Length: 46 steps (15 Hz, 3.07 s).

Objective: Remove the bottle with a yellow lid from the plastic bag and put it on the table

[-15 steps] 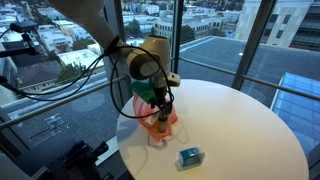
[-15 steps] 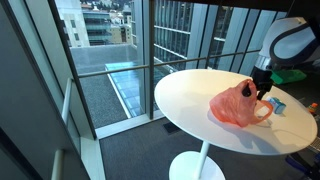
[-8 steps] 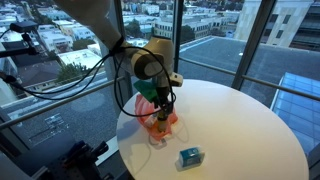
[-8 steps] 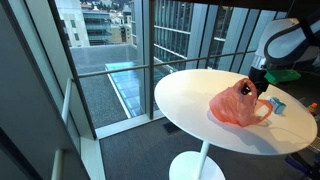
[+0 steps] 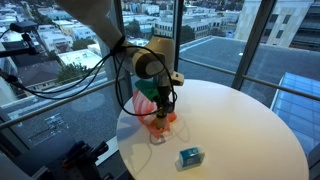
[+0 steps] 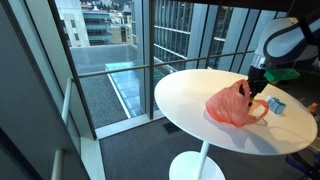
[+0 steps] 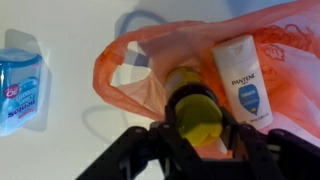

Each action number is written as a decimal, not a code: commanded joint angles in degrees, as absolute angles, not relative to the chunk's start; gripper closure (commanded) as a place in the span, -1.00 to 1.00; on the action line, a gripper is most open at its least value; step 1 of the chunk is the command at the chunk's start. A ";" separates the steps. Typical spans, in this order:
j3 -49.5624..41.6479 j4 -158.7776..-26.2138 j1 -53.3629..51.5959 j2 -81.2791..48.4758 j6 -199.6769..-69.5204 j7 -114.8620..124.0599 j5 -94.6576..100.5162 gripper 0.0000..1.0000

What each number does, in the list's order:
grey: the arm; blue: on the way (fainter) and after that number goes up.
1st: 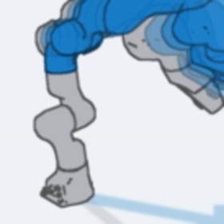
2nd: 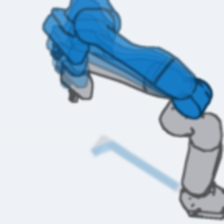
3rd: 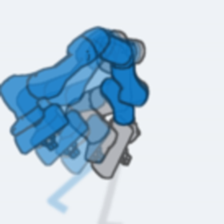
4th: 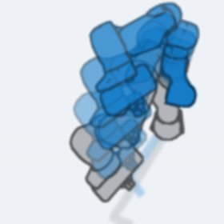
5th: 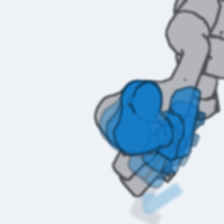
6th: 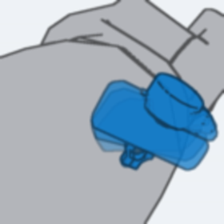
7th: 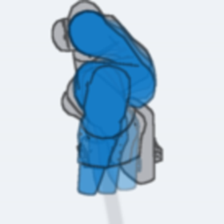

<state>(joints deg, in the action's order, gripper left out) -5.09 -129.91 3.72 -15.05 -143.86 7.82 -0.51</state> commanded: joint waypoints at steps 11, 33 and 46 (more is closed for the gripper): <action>-3.97 -133.07 4.45 -3.59 -135.60 -0.98 -4.42 0.60; -11.77 -123.43 12.09 -7.46 -137.86 0.11 -8.41 0.60; -12.15 -122.17 13.89 -17.53 -137.95 -1.26 -5.24 0.60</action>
<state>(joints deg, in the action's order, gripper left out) -11.98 -124.11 13.42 -15.97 -138.12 -0.37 -6.62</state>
